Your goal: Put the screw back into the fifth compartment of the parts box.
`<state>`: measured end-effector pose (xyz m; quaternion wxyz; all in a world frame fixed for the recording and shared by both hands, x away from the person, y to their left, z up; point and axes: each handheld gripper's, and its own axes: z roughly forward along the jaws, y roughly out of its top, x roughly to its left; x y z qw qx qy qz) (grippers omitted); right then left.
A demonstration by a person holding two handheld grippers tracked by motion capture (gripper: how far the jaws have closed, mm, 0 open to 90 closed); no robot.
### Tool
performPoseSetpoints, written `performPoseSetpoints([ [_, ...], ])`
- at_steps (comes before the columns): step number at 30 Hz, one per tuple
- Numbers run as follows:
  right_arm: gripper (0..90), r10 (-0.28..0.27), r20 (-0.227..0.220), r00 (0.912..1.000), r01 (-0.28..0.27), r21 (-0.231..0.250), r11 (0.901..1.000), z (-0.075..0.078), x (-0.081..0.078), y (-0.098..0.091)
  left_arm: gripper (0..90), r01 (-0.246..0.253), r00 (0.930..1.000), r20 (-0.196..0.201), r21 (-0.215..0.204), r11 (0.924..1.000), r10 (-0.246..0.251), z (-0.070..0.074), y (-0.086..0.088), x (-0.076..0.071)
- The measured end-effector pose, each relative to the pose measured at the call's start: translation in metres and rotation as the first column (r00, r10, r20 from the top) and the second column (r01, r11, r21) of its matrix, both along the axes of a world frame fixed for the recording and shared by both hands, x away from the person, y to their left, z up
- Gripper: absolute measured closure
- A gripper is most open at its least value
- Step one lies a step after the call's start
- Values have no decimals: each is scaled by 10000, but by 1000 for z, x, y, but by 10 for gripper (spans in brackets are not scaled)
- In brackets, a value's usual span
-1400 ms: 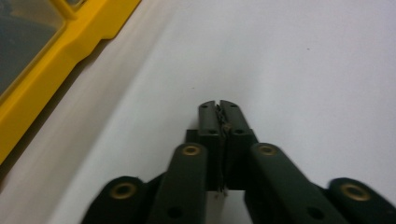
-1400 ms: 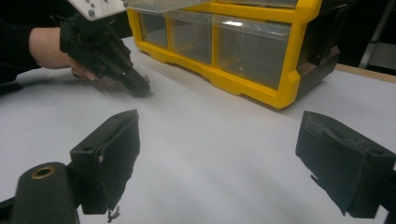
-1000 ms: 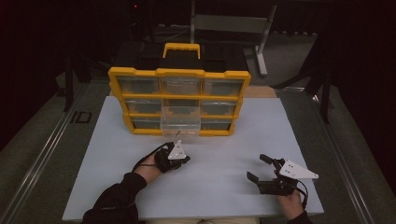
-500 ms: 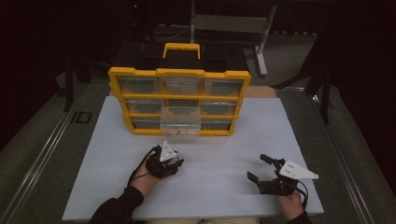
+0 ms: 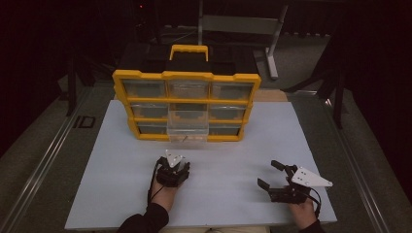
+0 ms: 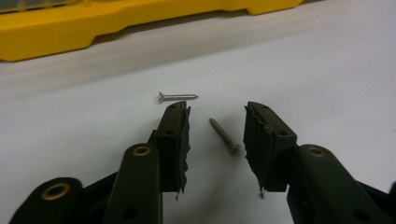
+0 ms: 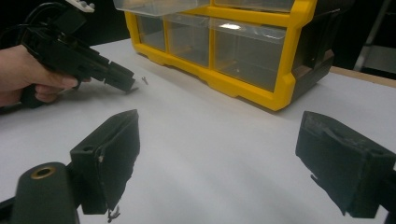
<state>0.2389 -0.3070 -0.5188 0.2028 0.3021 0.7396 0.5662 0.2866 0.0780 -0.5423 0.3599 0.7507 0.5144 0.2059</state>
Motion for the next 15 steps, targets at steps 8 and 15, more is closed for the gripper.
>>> performPoseSetpoints([
  [8, 137, 14, -1, 10000, -14, 28, 10000, 0, 0, -1, 691, 191, 9996, -198, 667, 9976, -178, -2, -8, 4],
  [15, 136, 18, 4, 10000, -18, 14, 10000, 0, 0, 0, 874, 95, 9994, -322, 401, 9991, -83, -2, -5, 6],
])
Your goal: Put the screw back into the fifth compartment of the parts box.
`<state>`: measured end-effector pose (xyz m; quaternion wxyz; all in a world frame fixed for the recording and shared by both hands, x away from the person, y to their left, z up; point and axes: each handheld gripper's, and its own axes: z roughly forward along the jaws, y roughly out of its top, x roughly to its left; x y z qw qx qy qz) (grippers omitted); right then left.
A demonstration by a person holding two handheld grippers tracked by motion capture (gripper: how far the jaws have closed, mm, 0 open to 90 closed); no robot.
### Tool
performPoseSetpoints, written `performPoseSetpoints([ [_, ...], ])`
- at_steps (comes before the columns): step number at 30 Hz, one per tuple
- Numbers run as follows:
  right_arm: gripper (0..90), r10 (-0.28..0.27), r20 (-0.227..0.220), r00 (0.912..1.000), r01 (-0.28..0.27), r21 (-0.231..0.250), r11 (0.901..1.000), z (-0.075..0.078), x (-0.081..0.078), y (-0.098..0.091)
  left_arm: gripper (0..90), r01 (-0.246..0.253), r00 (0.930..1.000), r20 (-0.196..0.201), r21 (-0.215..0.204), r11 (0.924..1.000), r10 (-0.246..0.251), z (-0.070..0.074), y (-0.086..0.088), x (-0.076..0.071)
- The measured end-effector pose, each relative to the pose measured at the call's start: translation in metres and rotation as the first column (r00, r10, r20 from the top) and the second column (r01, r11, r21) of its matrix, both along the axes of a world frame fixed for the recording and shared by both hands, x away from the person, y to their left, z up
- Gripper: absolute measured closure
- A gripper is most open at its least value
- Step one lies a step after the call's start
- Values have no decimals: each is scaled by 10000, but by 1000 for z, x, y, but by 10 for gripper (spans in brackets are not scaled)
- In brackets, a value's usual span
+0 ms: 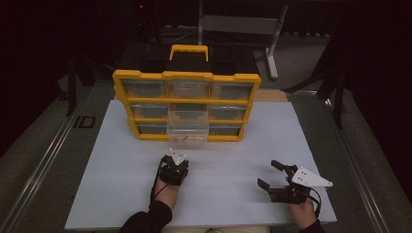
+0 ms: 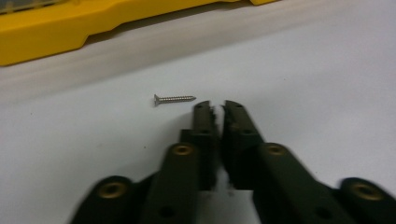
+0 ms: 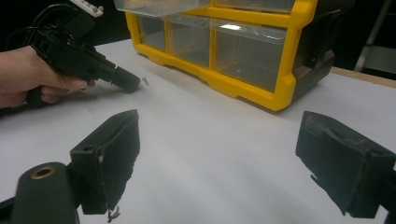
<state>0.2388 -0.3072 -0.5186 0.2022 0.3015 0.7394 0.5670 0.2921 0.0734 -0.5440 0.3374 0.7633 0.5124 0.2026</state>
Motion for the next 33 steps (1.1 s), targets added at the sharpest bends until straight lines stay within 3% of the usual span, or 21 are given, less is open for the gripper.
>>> performPoseSetpoints([
  [7, 136, -12, -9, 10000, 12, 9, 10000, 0, 0, 0, 884, 114, 9999, -105, -285, 9995, -117, 2, 9, -1],
  [13, 136, -6, -1, 10000, 6, 2, 10000, 0, 0, 0, 884, 244, 9996, -100, -528, 9983, -249, 12, 24, -7],
  [19, 136, -12, 5, 10000, 12, -9, 10000, 0, 0, 0, 885, 189, 9998, 106, -625, 9979, -182, 26, 39, -9],
  [33, 136, -6, -64, 10000, 6, -30, 10000, 0, 0, 1, 885, 171, 9944, 1052, -898, 9958, -76, 70, 77, -10],
])
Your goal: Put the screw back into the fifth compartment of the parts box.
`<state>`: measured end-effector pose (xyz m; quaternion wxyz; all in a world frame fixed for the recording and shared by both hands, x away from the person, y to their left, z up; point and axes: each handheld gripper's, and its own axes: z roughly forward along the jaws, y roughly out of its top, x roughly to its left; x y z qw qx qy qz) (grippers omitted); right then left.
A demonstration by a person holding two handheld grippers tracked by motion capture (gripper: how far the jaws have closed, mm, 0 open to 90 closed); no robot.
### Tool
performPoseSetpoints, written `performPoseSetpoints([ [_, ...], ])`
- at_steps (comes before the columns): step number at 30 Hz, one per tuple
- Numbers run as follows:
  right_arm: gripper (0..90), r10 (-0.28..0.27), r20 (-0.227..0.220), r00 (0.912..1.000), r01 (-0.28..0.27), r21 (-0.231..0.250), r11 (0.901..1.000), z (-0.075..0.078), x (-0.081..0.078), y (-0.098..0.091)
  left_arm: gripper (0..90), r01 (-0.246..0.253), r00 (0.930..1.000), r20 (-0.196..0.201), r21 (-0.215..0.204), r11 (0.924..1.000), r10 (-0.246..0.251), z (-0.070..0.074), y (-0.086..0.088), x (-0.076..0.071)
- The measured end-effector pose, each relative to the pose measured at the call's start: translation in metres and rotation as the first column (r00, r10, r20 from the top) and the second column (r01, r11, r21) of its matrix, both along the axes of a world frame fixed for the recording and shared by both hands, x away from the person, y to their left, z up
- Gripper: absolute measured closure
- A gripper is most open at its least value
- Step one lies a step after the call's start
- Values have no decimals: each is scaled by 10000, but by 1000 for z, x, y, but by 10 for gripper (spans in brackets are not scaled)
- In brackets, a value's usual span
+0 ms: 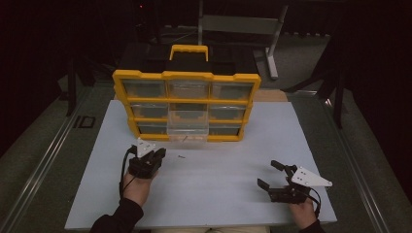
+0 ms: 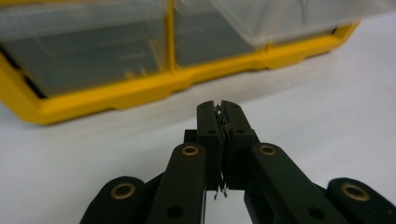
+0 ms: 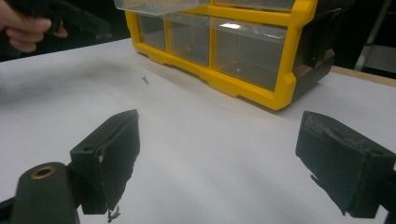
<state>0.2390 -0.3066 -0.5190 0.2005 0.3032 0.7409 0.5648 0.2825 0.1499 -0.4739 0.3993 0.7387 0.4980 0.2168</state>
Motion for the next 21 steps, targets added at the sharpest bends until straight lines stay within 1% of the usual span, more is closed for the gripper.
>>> performPoseSetpoints([
  [4, 136, 10, 53, 10000, -10, -28, 10000, 0, 0, 0, 885, -73, 9989, 460, -159, 9998, 80, 19, 11, -2],
  [5, 136, 1, 8, 10000, -1, -10, 10000, 0, 0, 0, 885, -53, 9986, 522, -204, 9998, 64, 23, 13, -2],
  [6, 136, 1, 8, 10000, -1, -10, 10000, 0, 0, 0, 885, 13, 9982, 602, -320, 9995, 6, 29, 16, -2],
  [9, 136, 8, -3, 10000, -8, -10, 10000, 0, 0, 0, 885, 124, 9948, 1014, -351, 9993, -87, 46, 20, -2],
  [12, 136, 30, -6, 10000, -30, -49, 10000, 0, 0, 1, 885, 343, 9909, 1315, -374, 9987, -291, 62, 22, 0],
  [13, 136, 22, -12, 10000, -22, -52, 10000, 0, 0, 1, 885, 424, 9900, 1361, -387, 9984, -367, 67, 22, 0],
  [14, 136, 22, -12, 10000, -22, -52, 10000, 0, 0, 1, 885, 424, 9900, 1361, -387, 9984, -367, 67, 22, 0],
  [16, 136, 19, -19, 10000, -19, -61, 10000, -1, 1, 1, 885, 636, 9866, 1535, -479, 9968, -556, 83, 21, 5],
  [17, 136, 19, -19, 10000, -19, -61, 10000, -1, 1, 1, 885, 636, 9866, 1535, -479, 9968, -556, 83, 21, 5],
  [18, 137, 28, -9, 10000, -28, -63, 10000, -1, 1, 1, 885, 713, 9849, 1612, -473, 9963, -628, 90, 20, 8],
  [19, 137, 28, -9, 10000, -28, -63, 10000, -1, 1, 1, 885, 713, 9849, 1612, -473, 9963, -628, 90, 20, 8],
  [20, 137, 31, -11, 10000, -31, -52, 10000, -1, 1, 1, 885, 785, 9825, 1732, -498, 9957, -688, 97, 19, 11],
  [21, 137, 31, -11, 10000, -31, -52, 10000, -1, 1, 1, 885, 785, 9825, 1732, -498, 9957, -688, 97, 19, 11],
])
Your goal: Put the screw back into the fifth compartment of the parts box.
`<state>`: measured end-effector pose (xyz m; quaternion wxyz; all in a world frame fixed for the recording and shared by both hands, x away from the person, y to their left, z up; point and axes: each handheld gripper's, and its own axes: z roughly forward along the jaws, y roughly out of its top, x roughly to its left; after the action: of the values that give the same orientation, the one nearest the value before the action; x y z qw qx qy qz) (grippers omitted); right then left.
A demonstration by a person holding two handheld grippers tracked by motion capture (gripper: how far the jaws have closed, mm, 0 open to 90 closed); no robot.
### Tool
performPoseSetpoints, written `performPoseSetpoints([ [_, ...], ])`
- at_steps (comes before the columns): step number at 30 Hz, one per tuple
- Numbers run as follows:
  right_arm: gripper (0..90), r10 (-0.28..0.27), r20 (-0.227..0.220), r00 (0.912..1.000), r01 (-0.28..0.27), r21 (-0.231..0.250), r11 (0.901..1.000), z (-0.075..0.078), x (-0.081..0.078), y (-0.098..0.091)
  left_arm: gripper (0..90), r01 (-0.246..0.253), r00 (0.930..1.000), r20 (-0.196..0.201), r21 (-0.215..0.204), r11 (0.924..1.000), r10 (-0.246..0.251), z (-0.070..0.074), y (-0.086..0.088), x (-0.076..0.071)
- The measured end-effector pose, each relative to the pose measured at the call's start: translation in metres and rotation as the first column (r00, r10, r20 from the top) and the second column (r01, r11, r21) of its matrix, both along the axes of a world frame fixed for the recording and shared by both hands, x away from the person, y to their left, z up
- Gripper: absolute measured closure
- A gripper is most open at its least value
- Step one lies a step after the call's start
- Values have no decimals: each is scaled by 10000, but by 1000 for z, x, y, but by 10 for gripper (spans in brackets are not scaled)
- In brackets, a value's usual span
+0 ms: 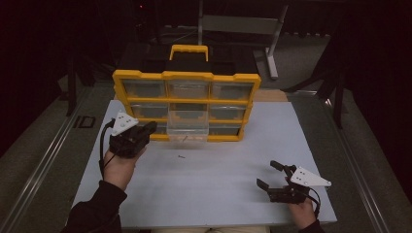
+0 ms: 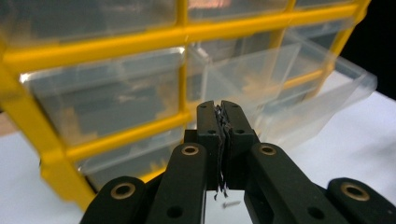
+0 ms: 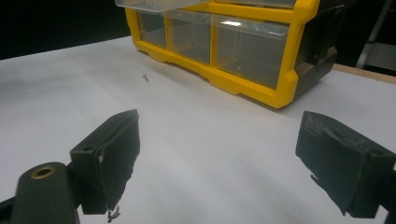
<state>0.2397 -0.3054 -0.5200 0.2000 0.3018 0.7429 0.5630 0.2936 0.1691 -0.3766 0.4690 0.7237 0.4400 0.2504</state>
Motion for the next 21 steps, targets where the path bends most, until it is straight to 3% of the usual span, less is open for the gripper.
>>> performPoseSetpoints([
  [5, 137, 5, 7, 10000, -5, 23, 10000, 0, 0, 0, 885, 741, 9972, 61, -74, 9972, -741, 19, -7, 12],
  [12, 136, 13, 3, 10000, -13, 21, 10000, 0, 0, 0, 885, 1629, 9866, -138, 150, 9865, -1627, 27, -21, 24],
  [13, 137, 12, 0, 10000, -12, 25, 10000, 0, 0, 0, 884, 1910, 9814, -230, 209, 9814, -1905, 27, -27, 27],
  [14, 137, 12, 0, 10000, -12, 25, 10000, 0, 0, 0, 884, 1910, 9814, -230, 209, 9814, -1905, 27, -27, 27],
  [15, 136, 3, -42, 10000, -3, 52, 10000, 0, 0, 0, 884, 2243, 9743, -267, 263, 9742, -2236, 25, -32, 31],
  [16, 136, 3, -42, 10000, -3, 52, 10000, 0, 0, 0, 884, 2243, 9743, -267, 263, 9742, -2236, 25, -32, 31],
  [17, 136, 18, -35, 10000, -18, 36, 10000, 0, 0, 0, 884, 2550, 9663, -444, 298, 9665, -2536, 24, -36, 35],
  [18, 136, 18, -35, 10000, -18, 36, 10000, 0, 0, 0, 884, 2550, 9663, -444, 298, 9665, -2536, 24, -36, 35],
  [19, 136, 26, -9, 10000, -25, 40, 10000, 0, 0, -1, 884, 2845, 9567, -733, 313, 9582, -2817, 23, -39, 40],
  [20, 136, 26, -9, 10000, -25, 40, 10000, 0, 0, -1, 884, 2845, 9567, -733, 313, 9582, -2817, 23, -39, 40],
  [21, 136, 24, -51, 10000, -23, 66, 10000, 0, 0, -1, 884, 2989, 9512, -910, 362, 9536, -2947, 22, -41, 44],
])
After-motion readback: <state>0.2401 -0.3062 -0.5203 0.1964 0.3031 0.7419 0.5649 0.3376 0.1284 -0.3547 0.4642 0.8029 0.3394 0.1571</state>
